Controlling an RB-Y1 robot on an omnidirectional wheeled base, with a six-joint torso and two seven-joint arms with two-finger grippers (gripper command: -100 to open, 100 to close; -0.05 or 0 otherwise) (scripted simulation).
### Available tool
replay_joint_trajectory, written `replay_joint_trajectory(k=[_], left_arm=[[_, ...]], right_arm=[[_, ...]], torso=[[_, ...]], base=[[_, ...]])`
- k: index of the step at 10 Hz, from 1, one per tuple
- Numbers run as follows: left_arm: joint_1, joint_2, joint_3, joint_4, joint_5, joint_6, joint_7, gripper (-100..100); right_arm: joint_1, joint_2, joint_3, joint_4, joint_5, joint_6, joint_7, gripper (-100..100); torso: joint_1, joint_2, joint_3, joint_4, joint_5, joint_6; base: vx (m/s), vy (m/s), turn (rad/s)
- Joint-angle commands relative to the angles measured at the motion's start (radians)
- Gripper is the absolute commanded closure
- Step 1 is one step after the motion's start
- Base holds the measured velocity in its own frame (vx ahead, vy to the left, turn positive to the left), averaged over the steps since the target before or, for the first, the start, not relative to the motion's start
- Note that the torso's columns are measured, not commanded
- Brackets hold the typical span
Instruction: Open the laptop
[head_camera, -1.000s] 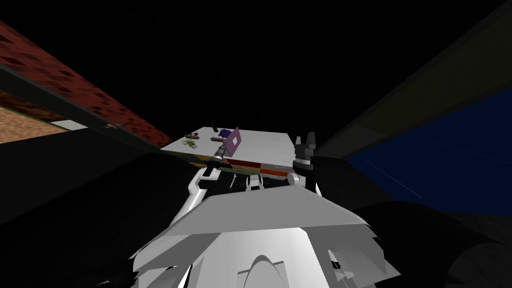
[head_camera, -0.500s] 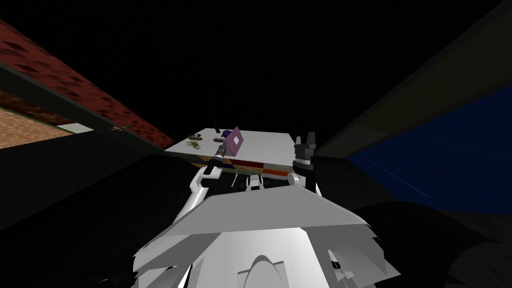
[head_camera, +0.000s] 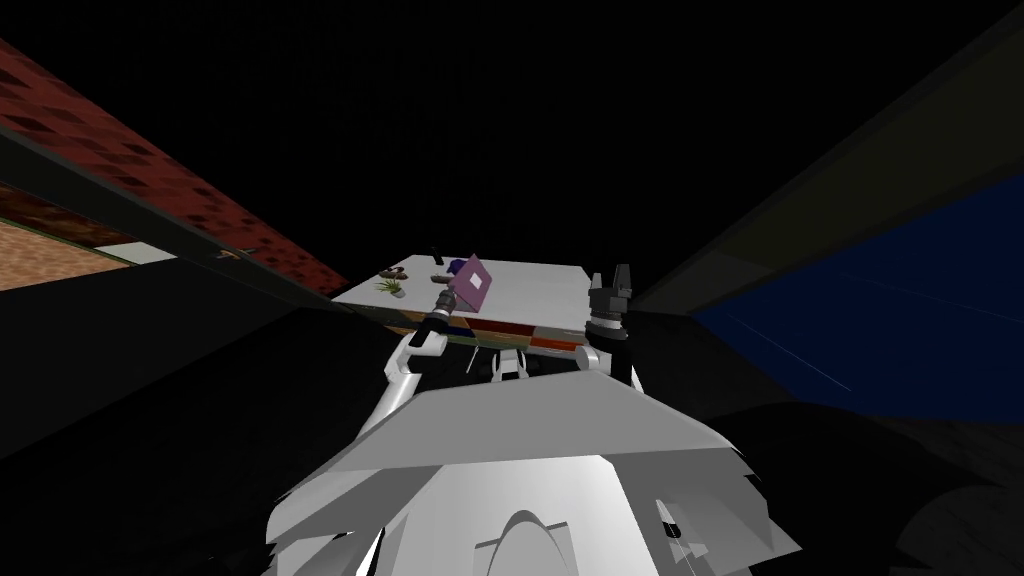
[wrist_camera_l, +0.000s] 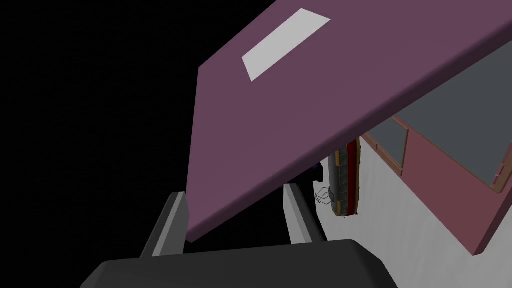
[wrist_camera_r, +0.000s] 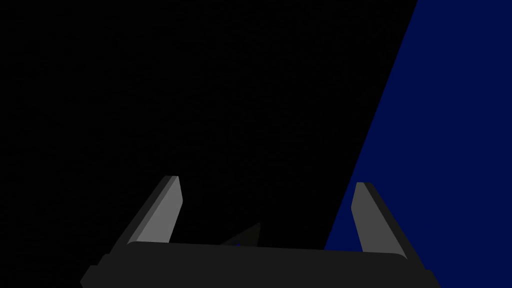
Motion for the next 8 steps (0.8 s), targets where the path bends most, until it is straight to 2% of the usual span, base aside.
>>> replay_joint_trajectory(k=[1, 2, 3, 4, 5, 6, 7, 8], left_arm=[[-0.017, 0.018, 0.045, 0.051, 0.030, -0.011, 0.030, 100], [-0.017, 0.018, 0.045, 0.065, 0.030, -0.011, 0.030, 100], [-0.034, 0.035, 0.087, 0.109, 0.058, -0.027, 0.057, 100], [-0.034, 0.035, 0.090, 0.129, 0.058, -0.027, 0.057, 100], [-0.051, 0.053, 0.133, 0.156, 0.086, -0.043, 0.084, 100], [-0.051, 0.053, 0.135, 0.194, 0.086, -0.043, 0.084, 100], [-0.068, 0.071, 0.177, 0.222, 0.115, -0.058, 0.110, 100], [-0.068, 0.071, 0.179, 0.230, 0.115, -0.058, 0.110, 100]], right_arm=[[0.000, 0.000, 0.000, 0.000, 0.000, 0.000, 0.000, 0], [0.000, 0.000, 0.000, 0.000, 0.000, 0.000, 0.000, 0], [0.000, 0.000, 0.000, 0.000, 0.000, 0.000, 0.000, 0], [-0.001, 0.000, 0.000, 0.000, 0.000, 0.000, 0.000, 0], [0.000, 0.000, 0.000, 0.000, 0.000, 0.000, 0.000, 0], [-0.001, 0.000, 0.000, 0.000, 0.000, 0.000, 0.000, 0], [0.000, 0.000, 0.000, 0.000, 0.000, 0.000, 0.000, 0], [0.000, 0.000, 0.000, 0.000, 0.000, 0.000, 0.000, 0]], torso=[[-0.003, 0.002, 0.001, 0.001, -0.001, 0.000], [-0.003, 0.005, 0.003, 0.002, -0.001, 0.002], [-0.002, 0.006, 0.004, 0.003, -0.001, 0.000], [0.000, 0.006, 0.004, 0.003, -0.001, -0.001], [-0.001, 0.003, 0.003, 0.002, -0.001, -0.001], [-0.001, 0.002, 0.001, 0.002, -0.001, 0.001], [-0.001, 0.000, 0.000, 0.001, -0.001, -0.001], [0.000, 0.002, 0.001, 0.002, -0.001, 0.000]], base=[[-0.072, 0.043, -0.321], [-0.100, 0.048, -0.254], [-0.134, 0.044, -0.341], [-0.112, 0.031, -0.262], [-0.130, 0.026, -0.393], [-0.107, 0.024, -0.230], [-0.130, 0.026, -0.360], [-0.105, 0.021, -0.240]])
